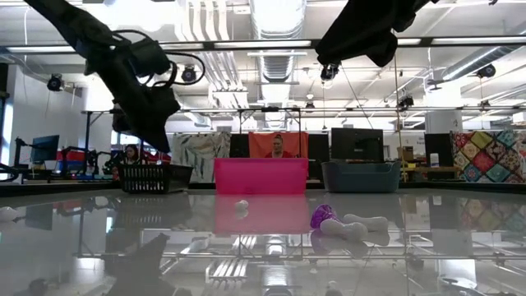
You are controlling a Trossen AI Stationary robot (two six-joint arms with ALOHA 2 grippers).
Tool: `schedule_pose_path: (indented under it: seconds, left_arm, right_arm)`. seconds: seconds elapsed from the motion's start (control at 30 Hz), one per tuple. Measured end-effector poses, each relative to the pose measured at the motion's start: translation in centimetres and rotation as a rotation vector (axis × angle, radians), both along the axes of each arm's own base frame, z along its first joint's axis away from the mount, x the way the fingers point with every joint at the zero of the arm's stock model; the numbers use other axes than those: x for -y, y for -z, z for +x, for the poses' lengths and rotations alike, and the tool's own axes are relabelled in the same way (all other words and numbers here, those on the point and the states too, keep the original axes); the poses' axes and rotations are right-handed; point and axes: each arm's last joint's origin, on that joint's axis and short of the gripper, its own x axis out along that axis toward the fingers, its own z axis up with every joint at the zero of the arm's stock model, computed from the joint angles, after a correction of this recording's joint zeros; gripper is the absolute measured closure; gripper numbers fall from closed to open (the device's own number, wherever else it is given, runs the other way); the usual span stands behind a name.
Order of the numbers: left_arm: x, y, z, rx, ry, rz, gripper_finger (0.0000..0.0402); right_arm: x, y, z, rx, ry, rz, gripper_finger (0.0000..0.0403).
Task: Sort Halloween decoration
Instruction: Put the white bone toy into the black bin, then put the purple hat toy into the pink bin
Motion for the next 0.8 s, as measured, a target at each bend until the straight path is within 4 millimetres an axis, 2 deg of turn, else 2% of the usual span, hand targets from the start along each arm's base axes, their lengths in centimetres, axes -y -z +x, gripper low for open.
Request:
schedule_pose_path:
  seconds: [0.5, 0.67, 0.8]
  left_arm:
    - [-0.3, 0.2, 0.5, -0.016, 0.006, -0.011, 0.0341]
    - [0.5, -0.3, 0.9, 0.008, 0.036, 0.000, 0.0338]
    - [1.9, -0.7, 1.7, 0.033, 0.091, 0.002, 0.0338]
  right_arm:
    - [0.0, 0.0, 0.0, -0.001, 0.000, 0.000, 0.0321]
    - [0.0, 0.0, 0.0, 0.000, 0.002, 0.002, 0.0321]
    - [0.0, 0.0, 0.0, 0.004, 0.019, 0.018, 0.0321]
